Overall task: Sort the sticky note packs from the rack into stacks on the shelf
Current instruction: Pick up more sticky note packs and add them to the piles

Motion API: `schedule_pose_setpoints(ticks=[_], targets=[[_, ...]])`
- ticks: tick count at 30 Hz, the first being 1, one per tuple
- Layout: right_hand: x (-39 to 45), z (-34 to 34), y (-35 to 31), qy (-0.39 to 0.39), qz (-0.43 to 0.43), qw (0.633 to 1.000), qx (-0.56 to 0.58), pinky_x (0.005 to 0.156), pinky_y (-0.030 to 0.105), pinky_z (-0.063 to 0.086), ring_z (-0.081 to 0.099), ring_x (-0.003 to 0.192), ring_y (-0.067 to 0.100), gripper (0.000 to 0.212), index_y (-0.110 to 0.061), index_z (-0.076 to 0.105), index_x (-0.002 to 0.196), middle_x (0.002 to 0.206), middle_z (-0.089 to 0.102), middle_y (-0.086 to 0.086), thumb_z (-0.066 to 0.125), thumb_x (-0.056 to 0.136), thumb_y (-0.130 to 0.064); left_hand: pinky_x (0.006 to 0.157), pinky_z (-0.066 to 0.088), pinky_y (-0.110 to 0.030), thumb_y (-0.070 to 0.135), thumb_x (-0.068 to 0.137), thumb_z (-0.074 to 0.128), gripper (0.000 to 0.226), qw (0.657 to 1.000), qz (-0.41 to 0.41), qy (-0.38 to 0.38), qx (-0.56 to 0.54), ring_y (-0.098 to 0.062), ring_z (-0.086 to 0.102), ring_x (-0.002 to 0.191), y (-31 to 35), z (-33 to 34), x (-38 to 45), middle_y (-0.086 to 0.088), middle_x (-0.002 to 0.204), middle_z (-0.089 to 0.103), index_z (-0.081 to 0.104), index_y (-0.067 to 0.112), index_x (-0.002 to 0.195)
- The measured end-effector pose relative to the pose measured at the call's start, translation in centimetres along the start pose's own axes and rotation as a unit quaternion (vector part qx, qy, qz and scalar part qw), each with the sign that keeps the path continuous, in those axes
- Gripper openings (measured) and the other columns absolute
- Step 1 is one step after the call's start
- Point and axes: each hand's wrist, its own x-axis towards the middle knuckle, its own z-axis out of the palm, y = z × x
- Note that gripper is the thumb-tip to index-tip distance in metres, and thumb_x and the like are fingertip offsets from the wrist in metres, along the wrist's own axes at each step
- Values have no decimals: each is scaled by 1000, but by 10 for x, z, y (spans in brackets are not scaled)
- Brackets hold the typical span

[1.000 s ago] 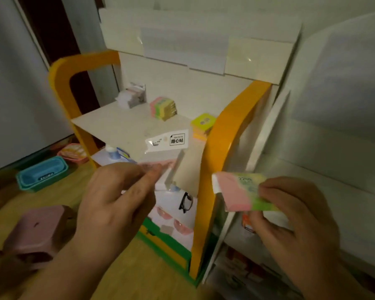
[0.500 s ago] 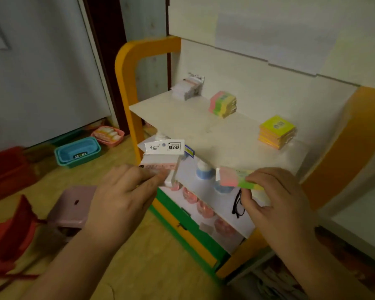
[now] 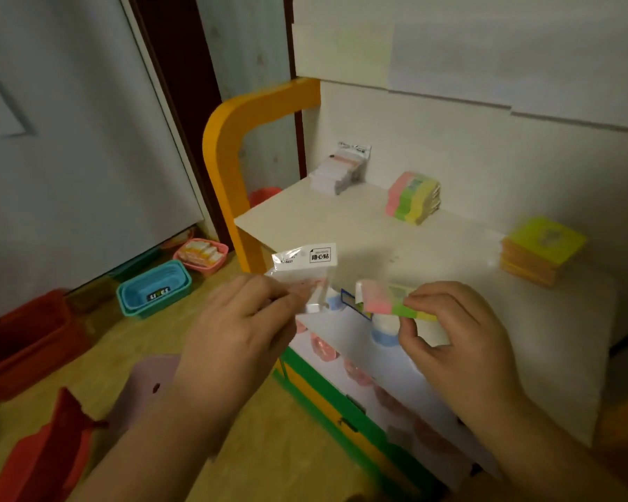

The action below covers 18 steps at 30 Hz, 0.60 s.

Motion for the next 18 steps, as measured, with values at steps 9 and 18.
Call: schedule_pose_setpoints(ticks=[9,18], targets=[[58,41,43,39,35,999,-10,82,37,53,65,92,25,14,-7,72,97,99,67,5,67,85,-8,79,49,-34,25,95,55,29,1000,26,-13,2,-18,59,94,-56,40,62,-2,106,66,71,16,117],[62,32,77,36,115,990,-72,77,24,54,64,82,18,17,-5,73,100,97,67,5,67,86,-14,74,51,-32,23,94,51,32,999,48,-21,-14,-18,58,91,-90,85,110,-4,104,66,69,14,119]])
